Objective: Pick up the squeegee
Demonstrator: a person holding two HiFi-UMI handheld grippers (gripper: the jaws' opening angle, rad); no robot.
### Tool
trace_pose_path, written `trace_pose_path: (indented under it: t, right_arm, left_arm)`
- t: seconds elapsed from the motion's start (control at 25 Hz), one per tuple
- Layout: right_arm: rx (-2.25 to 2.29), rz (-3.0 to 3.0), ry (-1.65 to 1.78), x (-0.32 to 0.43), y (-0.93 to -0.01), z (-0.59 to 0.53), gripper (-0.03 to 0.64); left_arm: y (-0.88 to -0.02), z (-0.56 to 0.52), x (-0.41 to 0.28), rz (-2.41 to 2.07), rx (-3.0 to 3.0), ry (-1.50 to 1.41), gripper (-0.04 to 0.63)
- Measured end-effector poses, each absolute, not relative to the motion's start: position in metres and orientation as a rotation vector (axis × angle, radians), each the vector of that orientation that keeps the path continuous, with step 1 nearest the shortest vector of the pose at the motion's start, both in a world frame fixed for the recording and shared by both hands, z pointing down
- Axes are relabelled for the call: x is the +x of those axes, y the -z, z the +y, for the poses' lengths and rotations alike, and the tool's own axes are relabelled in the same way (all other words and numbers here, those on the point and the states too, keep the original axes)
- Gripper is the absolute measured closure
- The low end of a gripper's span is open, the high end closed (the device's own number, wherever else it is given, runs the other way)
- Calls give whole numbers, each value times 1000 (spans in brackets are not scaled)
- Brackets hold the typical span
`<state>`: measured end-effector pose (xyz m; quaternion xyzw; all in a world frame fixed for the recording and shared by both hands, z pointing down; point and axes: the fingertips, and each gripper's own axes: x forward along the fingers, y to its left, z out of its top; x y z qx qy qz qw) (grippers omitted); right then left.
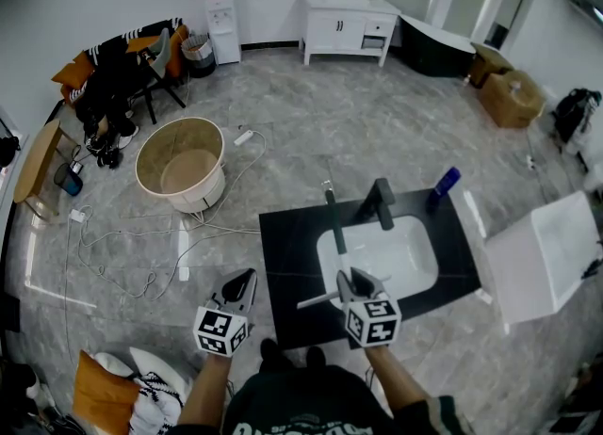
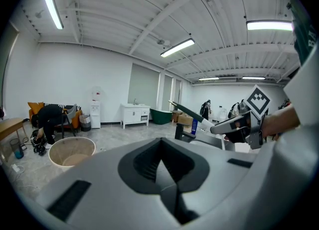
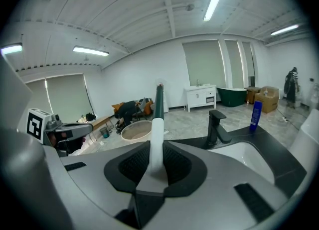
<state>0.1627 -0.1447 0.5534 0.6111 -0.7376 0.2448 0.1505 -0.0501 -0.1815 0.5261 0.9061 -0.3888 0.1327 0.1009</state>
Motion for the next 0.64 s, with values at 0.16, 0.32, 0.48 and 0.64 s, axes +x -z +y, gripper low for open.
trace_pose_path:
  t: [0.16, 0.32, 0.48, 0.64]
  right_arm:
    - [1754, -2118, -703, 163, -556, -144, 541]
    - [1757, -2117, -699, 163, -556, -145, 540]
    - [1764, -2116, -708, 162, -556, -145, 540]
    - [1766, -2114, -711, 161, -557, -148, 541]
  left_arm:
    - [-528, -181, -48, -1146, 2675, -390, 597]
    - [-528, -182, -47, -1140, 2674, -387, 597]
    - [-529, -181, -47, -1137, 2672, -384, 597]
    - [-530, -185, -46, -1134, 2673, -384, 597]
